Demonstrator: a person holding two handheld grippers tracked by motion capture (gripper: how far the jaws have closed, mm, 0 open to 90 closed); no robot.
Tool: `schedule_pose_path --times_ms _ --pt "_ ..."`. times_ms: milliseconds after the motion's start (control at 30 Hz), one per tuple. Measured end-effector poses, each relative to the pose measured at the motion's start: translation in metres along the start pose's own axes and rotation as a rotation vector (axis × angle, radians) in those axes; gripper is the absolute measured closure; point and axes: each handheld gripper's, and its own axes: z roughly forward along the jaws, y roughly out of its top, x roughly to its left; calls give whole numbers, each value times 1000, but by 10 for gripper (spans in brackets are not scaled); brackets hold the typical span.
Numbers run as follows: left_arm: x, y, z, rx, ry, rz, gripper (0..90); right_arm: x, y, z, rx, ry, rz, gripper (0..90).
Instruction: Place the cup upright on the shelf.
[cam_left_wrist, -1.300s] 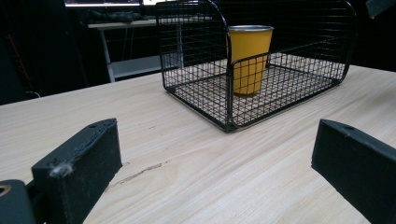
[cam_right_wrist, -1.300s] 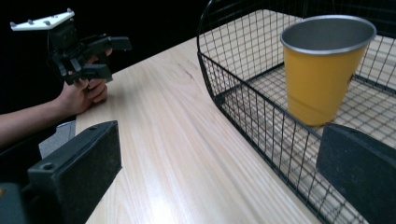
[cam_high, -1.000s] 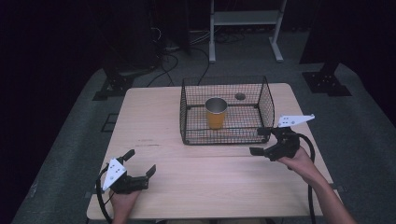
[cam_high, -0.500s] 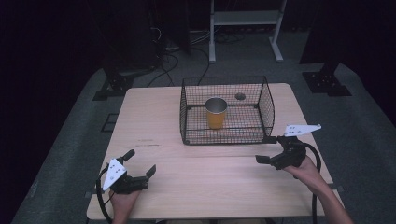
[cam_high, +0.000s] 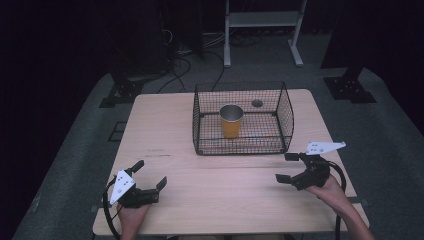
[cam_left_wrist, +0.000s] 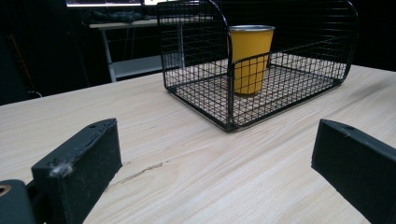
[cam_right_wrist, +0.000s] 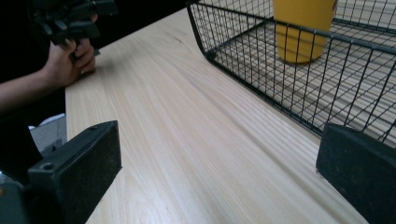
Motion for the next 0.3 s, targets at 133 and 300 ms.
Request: schedule_pose_path --times_ms 133,300 --pt "0 0 0 2 3 2 8 4 -8 3 7 7 2 0" --pt "0 0 1 4 8 3 8 19 -29 0 -51 3 7 0"
